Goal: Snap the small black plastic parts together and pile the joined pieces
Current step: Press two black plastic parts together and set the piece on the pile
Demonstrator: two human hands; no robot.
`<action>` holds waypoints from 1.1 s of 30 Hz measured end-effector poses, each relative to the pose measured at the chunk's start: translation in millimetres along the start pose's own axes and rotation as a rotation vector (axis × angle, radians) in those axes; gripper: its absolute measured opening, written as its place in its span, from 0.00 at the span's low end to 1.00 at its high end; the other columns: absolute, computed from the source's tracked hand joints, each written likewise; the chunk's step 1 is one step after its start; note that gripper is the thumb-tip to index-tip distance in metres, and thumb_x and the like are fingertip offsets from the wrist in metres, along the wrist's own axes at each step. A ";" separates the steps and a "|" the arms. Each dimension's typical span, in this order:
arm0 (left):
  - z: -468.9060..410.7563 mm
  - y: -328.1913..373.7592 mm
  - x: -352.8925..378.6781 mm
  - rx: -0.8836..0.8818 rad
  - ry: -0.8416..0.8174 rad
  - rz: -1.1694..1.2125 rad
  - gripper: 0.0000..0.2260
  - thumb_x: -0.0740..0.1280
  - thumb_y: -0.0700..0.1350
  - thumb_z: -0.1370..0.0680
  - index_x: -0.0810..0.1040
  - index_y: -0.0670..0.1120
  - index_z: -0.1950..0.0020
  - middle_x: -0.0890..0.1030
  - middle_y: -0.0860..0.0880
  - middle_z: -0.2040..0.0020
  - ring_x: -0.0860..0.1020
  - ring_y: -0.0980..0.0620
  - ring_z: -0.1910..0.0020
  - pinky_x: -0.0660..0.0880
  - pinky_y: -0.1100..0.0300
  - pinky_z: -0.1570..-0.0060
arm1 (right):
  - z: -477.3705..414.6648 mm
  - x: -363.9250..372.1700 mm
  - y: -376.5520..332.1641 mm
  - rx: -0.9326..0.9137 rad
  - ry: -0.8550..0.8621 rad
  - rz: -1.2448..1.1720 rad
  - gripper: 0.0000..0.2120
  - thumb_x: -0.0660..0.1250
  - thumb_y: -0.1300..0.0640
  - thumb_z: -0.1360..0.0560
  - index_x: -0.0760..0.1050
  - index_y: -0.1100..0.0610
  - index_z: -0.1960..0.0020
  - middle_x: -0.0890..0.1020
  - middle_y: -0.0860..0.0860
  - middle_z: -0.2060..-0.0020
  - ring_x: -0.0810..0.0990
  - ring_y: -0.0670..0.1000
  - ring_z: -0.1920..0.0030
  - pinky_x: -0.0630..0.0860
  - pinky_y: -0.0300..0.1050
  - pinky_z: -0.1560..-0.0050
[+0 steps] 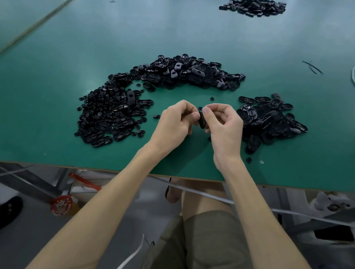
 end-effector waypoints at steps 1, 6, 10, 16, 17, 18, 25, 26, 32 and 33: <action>0.5 0.9 0.1 0.004 -0.001 0.002 0.07 0.65 0.36 0.17 0.76 0.44 0.54 0.82 0.51 0.63 0.74 0.57 0.72 0.74 0.65 0.65 | 0.0 0.5 0.0 0.002 -0.002 0.003 0.02 0.72 0.60 0.21 0.80 0.56 0.51 0.85 0.49 0.59 0.81 0.45 0.60 0.76 0.39 0.63; 1.4 1.6 0.6 -0.010 0.014 0.004 0.06 0.64 0.36 0.16 0.76 0.42 0.53 0.81 0.50 0.64 0.74 0.53 0.70 0.74 0.60 0.65 | 0.4 0.9 -1.7 -0.001 -0.017 -0.007 0.02 0.73 0.59 0.21 0.80 0.57 0.50 0.85 0.49 0.58 0.82 0.45 0.59 0.78 0.39 0.62; 1.2 1.1 -0.5 -0.012 0.015 0.006 0.06 0.65 0.37 0.16 0.76 0.44 0.53 0.80 0.51 0.64 0.74 0.56 0.69 0.73 0.64 0.65 | 1.4 1.5 -2.8 0.004 -0.031 -0.006 0.05 0.74 0.61 0.22 0.80 0.59 0.47 0.85 0.51 0.56 0.82 0.45 0.58 0.78 0.39 0.60; -1.7 -3.3 1.3 -0.032 0.000 -0.014 0.05 0.65 0.40 0.16 0.76 0.45 0.52 0.80 0.53 0.61 0.74 0.63 0.68 0.69 0.68 0.63 | 1.5 2.0 -3.2 -0.011 -0.028 0.027 0.04 0.72 0.63 0.22 0.82 0.59 0.47 0.86 0.51 0.56 0.82 0.45 0.60 0.78 0.38 0.60; -1.8 -3.5 1.7 -0.035 -0.004 -0.011 0.05 0.65 0.40 0.16 0.76 0.45 0.52 0.81 0.52 0.60 0.74 0.63 0.68 0.69 0.68 0.63 | 1.6 1.9 -3.2 -0.012 -0.022 0.028 0.04 0.72 0.63 0.22 0.82 0.58 0.48 0.86 0.51 0.56 0.82 0.45 0.60 0.78 0.38 0.60; -1.7 -3.6 2.2 -0.036 -0.006 -0.009 0.05 0.65 0.40 0.16 0.76 0.45 0.52 0.81 0.52 0.60 0.74 0.63 0.68 0.69 0.68 0.63 | 1.6 1.6 -3.0 -0.011 -0.016 0.025 0.04 0.72 0.64 0.22 0.82 0.58 0.48 0.86 0.51 0.56 0.82 0.45 0.60 0.78 0.39 0.60; 0.3 1.6 0.9 -0.008 -0.020 0.011 0.06 0.68 0.43 0.16 0.75 0.49 0.53 0.82 0.52 0.60 0.76 0.61 0.67 0.71 0.68 0.61 | 1.3 -0.2 -3.1 -0.016 -0.002 0.002 0.05 0.71 0.64 0.21 0.81 0.56 0.49 0.85 0.49 0.57 0.82 0.44 0.61 0.79 0.40 0.61; 0.4 2.7 0.3 0.000 -0.014 0.018 0.06 0.68 0.43 0.17 0.75 0.49 0.53 0.82 0.51 0.60 0.78 0.58 0.66 0.73 0.66 0.60 | 1.1 -0.5 -3.4 -0.015 0.000 -0.006 0.05 0.71 0.65 0.21 0.81 0.56 0.49 0.85 0.49 0.56 0.82 0.44 0.61 0.79 0.40 0.60; 1.5 2.1 -3.2 -0.022 -0.005 0.149 0.05 0.71 0.41 0.19 0.75 0.46 0.52 0.84 0.43 0.54 0.83 0.46 0.60 0.80 0.48 0.52 | 2.5 -0.9 -4.5 -0.004 0.010 -0.055 0.06 0.71 0.65 0.21 0.78 0.58 0.46 0.81 0.52 0.56 0.82 0.42 0.61 0.80 0.40 0.59; 1.8 1.5 -3.9 -0.032 -0.003 0.186 0.06 0.72 0.40 0.19 0.76 0.45 0.51 0.84 0.42 0.52 0.84 0.45 0.58 0.80 0.48 0.50 | 2.8 -0.7 -4.9 -0.005 0.008 -0.064 0.06 0.71 0.65 0.21 0.77 0.59 0.46 0.81 0.52 0.56 0.82 0.42 0.60 0.79 0.39 0.59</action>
Point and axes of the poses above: each hand's wrist, its own z-axis away from the middle knuckle, its own x-axis out of the palm, y = z × x, the point moved 2 cm from there along -z, towards the middle knuckle
